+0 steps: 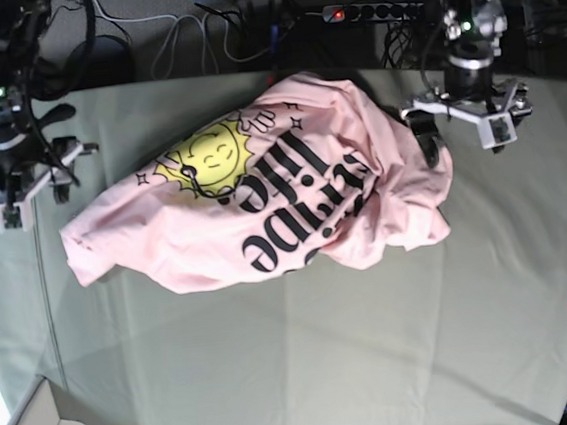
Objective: Layout the t-shirt on the table in an organized manner, then fold the t-shirt properly
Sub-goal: 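Regrasp the t-shirt ends with both grippers at opposite sides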
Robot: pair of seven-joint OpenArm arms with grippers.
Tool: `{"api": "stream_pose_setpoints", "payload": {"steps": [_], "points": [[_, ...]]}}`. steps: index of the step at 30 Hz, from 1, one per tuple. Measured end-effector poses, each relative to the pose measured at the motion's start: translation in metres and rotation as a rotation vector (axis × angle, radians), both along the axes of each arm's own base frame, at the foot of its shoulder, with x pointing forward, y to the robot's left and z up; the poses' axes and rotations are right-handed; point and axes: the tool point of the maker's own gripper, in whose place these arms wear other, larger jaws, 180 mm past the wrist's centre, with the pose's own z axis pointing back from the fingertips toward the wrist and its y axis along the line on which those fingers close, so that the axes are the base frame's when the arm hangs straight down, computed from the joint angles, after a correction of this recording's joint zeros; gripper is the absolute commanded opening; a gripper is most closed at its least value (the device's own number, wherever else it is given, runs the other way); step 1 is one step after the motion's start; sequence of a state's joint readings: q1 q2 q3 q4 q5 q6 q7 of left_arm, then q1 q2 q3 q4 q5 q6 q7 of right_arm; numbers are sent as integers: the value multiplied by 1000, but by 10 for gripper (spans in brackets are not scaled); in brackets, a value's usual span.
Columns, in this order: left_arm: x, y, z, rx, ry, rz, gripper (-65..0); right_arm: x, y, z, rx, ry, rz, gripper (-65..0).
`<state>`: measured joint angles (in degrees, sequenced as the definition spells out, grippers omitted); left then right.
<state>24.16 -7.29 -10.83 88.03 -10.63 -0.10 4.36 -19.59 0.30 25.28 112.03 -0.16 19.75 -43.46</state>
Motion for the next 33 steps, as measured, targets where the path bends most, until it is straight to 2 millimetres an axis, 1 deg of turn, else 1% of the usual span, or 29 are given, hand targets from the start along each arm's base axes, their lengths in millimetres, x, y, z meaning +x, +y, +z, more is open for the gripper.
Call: {"api": "stream_pose_setpoints", "payload": {"steps": [3, 7, 11, 15, 17, 19, 21, 22, 23, 27, 28, 30, 31, 33], "points": [[8, 1, -17, -13, 31, 5, -29, -9, 8, -8, 27, 21, -3, -318], [22, 10, -37, -10, 69, 26, -29, -17, 11, -14, 40, 42, -16, -318], [37, 13, -47, -16, 82, 41, -31, -18, 18, -15, 62, 38, -17, -318], [45, 14, -47, -19, 77, 44, -33, -24, 21, -20, 74, 57, -24, -319], [50, 9, -46, -19, 73, 27, -52, -24, 21, -20, 74, 55, -29, -319], [53, -4, -45, -15, 71, -18, -117, -24, 25, -21, 88, 50, -37, -319], [55, -18, -43, -9, 69, -81, -220, -24, 28, -22, 97, 51, -37, -319], [55, -22, -44, -6, 71, -98, -287, -24, 28, -22, 96, 52, -38, -319], [55, -22, -44, -4, 72, -101, -365, -25, 27, -22, 95, 53, -41, -319], [56, -20, -41, 2, 65, -102, -628, -28, 31, -25, 110, 57, -51, -319], [57, -21, -38, 3, 61, -104, -650, -30, 33, -26, 113, 64, -44, -319], [61, -16, -25, 0, 25, -85, -637, -31, 36, -29, 118, 73, -37, -316], [62, -9, -16, 5, -3, -68, -636, -29, 39, -29, 120, 73, -26, -315], [58, 8, 1, 14, -41, -16, -650, -25, 44, -33, 131, 75, -9, -314]]}}
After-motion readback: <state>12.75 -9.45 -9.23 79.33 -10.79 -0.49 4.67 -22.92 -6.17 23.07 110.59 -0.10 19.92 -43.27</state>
